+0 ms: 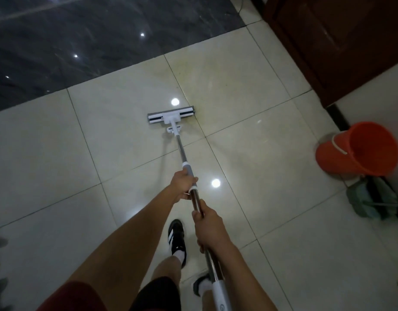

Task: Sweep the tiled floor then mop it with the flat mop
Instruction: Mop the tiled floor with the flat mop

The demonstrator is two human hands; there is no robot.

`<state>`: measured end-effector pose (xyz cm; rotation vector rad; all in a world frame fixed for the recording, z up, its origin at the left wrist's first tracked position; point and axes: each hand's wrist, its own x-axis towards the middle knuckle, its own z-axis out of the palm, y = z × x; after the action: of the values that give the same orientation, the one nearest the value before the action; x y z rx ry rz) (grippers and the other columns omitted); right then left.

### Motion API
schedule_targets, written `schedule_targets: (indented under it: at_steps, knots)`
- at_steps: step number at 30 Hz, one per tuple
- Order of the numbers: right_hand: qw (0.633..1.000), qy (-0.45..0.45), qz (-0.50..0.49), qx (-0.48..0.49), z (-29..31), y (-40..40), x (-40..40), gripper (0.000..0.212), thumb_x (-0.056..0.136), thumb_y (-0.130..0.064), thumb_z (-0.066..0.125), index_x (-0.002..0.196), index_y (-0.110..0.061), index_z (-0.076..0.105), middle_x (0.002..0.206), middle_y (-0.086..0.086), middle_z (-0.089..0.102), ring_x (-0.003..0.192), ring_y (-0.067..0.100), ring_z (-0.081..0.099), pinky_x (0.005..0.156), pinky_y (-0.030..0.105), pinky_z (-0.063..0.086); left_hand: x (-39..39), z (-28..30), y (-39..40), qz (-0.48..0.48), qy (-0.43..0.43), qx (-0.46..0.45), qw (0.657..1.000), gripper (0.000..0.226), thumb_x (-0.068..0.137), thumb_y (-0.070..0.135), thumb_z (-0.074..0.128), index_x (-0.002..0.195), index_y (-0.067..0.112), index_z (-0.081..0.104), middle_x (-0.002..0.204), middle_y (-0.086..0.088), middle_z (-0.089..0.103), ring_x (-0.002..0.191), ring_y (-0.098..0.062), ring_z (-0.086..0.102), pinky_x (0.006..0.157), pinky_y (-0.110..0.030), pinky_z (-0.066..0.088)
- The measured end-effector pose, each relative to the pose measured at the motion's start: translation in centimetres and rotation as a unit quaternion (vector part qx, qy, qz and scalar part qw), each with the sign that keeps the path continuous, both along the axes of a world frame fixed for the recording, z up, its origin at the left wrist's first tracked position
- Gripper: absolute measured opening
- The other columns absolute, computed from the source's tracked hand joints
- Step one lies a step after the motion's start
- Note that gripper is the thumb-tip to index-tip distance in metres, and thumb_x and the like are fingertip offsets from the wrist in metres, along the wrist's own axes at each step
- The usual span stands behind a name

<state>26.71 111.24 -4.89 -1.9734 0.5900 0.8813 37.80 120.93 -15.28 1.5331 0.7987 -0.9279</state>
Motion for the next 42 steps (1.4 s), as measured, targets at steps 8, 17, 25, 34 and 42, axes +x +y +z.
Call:
schedule_targets:
  at_steps: [8,17,25,34,42]
  knots:
    - [1.000,0.003,-0.002,-0.016,0.1,-1.4,-8.2,0.035,0.105,-0.027,0.039,0.139,-0.026,0.045,0.095,0.002,0.058,0.083,0.020,0.060,0.086,0.045,0.059,-8.1,-0.3,-2.0,-0.023,-0.009,0.002,1.000,0.028,0.096,0.015,0.066,0.113,0.023,0.045,0.113,-0.021,0.062,0.087,-0.034,0.067,0.069,-0.049,0.062]
    - [0.999,-0.044,-0.014,-0.005,0.2,-6.0,-20.9,0.036,0.102,-0.022,0.046,0.136,-0.026,0.052,0.073,-0.009,0.055,0.060,0.008,0.056,0.063,0.031,0.059,-20.2,0.4,-7.1,-0.035,-0.051,0.055,0.997,0.035,0.093,0.009,0.066,0.125,0.012,0.054,0.094,-0.014,0.063,0.080,-0.029,0.067,0.068,-0.042,0.061]
    - [0.997,-0.054,-0.053,0.014,1.9,-9.0,-28.5,0.043,0.100,-0.017,0.048,0.139,-0.035,0.053,0.062,-0.004,0.054,0.044,-0.002,0.054,0.042,0.012,0.040,-28.1,0.9,-10.6,-0.055,-0.051,0.063,0.995,0.042,0.097,0.014,0.062,0.136,0.007,0.050,0.091,-0.010,0.063,0.078,-0.026,0.067,0.073,-0.043,0.062]
    - [0.992,-0.052,-0.109,0.024,0.1,-8.4,-24.8,0.042,0.102,-0.018,0.046,0.139,-0.037,0.053,0.060,0.000,0.052,0.042,0.010,0.050,0.039,0.020,0.045,-23.9,-0.1,-10.2,-0.052,-0.059,0.081,0.994,0.060,0.094,0.013,0.065,0.150,0.012,0.043,0.100,-0.005,0.062,0.078,-0.024,0.067,0.053,-0.033,0.057]
    - [0.994,-0.040,-0.103,0.002,-0.8,-7.4,-17.9,0.041,0.104,-0.023,0.047,0.142,-0.038,0.051,0.065,0.000,0.054,0.043,0.010,0.050,0.039,0.020,0.045,-17.6,-2.1,-9.4,-0.043,-0.060,0.062,0.995,0.057,0.096,0.015,0.064,0.149,0.013,0.044,0.088,0.001,0.059,0.076,-0.021,0.066,0.063,-0.035,0.060]
